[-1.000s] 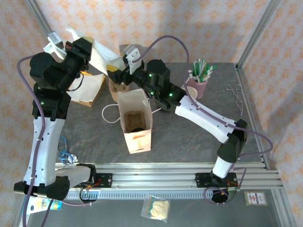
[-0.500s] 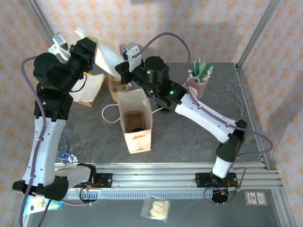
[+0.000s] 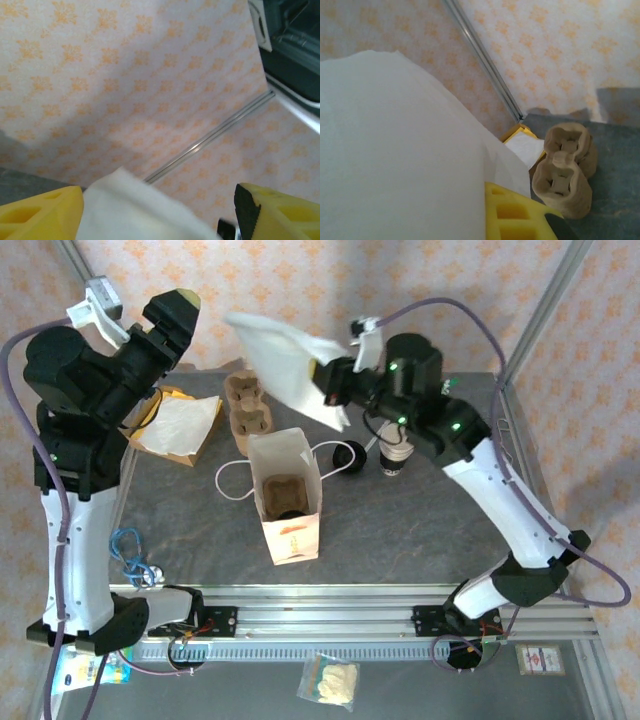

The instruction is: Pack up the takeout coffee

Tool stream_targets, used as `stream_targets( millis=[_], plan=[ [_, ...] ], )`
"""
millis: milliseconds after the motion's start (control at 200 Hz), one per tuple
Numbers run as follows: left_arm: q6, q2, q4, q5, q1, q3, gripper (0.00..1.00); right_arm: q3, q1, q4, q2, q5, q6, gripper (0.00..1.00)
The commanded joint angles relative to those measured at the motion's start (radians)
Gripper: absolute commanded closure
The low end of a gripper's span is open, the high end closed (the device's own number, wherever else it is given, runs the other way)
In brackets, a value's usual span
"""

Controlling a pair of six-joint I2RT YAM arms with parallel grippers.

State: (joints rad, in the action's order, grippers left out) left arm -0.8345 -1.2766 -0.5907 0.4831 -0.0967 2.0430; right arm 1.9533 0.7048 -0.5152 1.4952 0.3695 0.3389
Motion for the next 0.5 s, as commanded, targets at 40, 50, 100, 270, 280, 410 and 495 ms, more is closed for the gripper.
stream_targets(
  millis=[40, 50, 100, 270, 280, 410, 495],
  plan=[
    [0.189, -0.085, -0.367, 0.041, 0.002, 0.137, 0.21, 0.004, -0.175, -0.106, 0.008, 0.395, 0.371, 1.0],
    [0.195, -0.087, -0.379, 0.043, 0.002, 0.139, 0.21, -0.005, -0.182, -0.097, 0.007, 0.414, 0.384, 1.0],
    [0.221, -0.097, -0.424, 0.057, 0.002, 0.15, 0.21, -0.045, -0.199, -0.04, -0.007, 0.483, 0.439, 1.0],
    [0.314, -0.122, -0.533, 0.081, 0.001, 0.173, 0.21, -0.051, -0.217, 0.016, -0.028, 0.554, 0.503, 1.0],
    [0.317, -0.12, -0.532, 0.082, 0.001, 0.172, 0.2, -0.048, -0.217, 0.015, -0.027, 0.556, 0.503, 1.0],
    [0.264, -0.075, -0.436, 0.166, 0.002, 0.09, 0.16, 0.0, -0.217, -0.013, -0.035, 0.549, 0.423, 1.0],
    [0.159, -0.025, -0.308, 0.22, -0.004, -0.02, 0.15, 0.0, -0.217, -0.013, -0.051, 0.534, 0.335, 1.0]
  ],
)
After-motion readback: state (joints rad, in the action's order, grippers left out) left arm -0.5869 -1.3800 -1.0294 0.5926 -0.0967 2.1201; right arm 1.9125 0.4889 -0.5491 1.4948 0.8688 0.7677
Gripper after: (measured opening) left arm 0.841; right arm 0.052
